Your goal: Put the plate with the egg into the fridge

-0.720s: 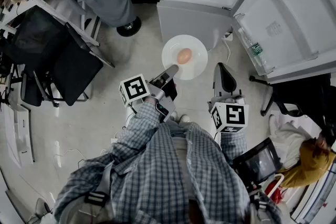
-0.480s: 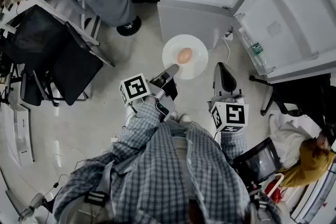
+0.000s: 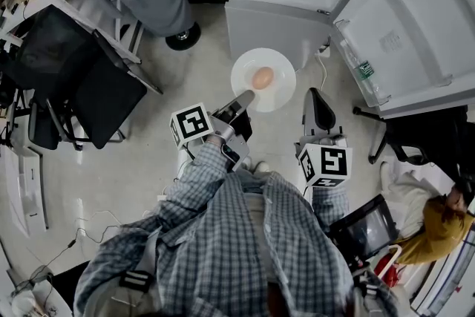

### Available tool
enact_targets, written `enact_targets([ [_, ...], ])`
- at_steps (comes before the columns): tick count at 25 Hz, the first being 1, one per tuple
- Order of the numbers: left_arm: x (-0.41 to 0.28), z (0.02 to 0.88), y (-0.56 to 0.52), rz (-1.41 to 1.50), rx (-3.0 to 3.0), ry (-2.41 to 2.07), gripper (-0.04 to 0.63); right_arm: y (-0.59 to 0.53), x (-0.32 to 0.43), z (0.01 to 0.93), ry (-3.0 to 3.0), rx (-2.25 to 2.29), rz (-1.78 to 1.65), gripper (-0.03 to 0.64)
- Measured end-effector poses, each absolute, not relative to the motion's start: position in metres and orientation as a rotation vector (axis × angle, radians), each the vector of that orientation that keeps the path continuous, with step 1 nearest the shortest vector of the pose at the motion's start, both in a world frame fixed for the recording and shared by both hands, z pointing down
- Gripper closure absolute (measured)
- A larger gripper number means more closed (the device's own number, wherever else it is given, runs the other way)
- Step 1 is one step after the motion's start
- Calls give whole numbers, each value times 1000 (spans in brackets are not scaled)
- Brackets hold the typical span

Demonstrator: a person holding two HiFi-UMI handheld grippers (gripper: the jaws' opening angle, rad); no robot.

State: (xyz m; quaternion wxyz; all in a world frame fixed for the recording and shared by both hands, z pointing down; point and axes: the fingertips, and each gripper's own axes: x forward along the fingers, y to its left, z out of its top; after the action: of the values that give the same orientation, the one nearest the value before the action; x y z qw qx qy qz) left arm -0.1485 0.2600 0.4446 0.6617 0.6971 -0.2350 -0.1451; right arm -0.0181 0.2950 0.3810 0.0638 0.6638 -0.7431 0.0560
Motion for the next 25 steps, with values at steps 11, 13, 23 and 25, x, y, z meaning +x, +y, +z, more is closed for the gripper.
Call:
enact_targets([
  [11, -169, 443, 256, -315, 1578, -520, 565, 293, -40, 378, -2222, 2020, 164, 611],
  [13, -172, 443, 254, -316, 1576, -518, 565, 293, -41, 378, -2214, 2027, 160, 611],
  [23, -172, 448, 244, -308, 1568, -515, 565, 289, -30, 384, -2156, 2068, 183, 611],
  [25, -168, 450, 240, -301, 1569, -520, 565, 285, -26, 384, -2158, 2065, 176, 611],
])
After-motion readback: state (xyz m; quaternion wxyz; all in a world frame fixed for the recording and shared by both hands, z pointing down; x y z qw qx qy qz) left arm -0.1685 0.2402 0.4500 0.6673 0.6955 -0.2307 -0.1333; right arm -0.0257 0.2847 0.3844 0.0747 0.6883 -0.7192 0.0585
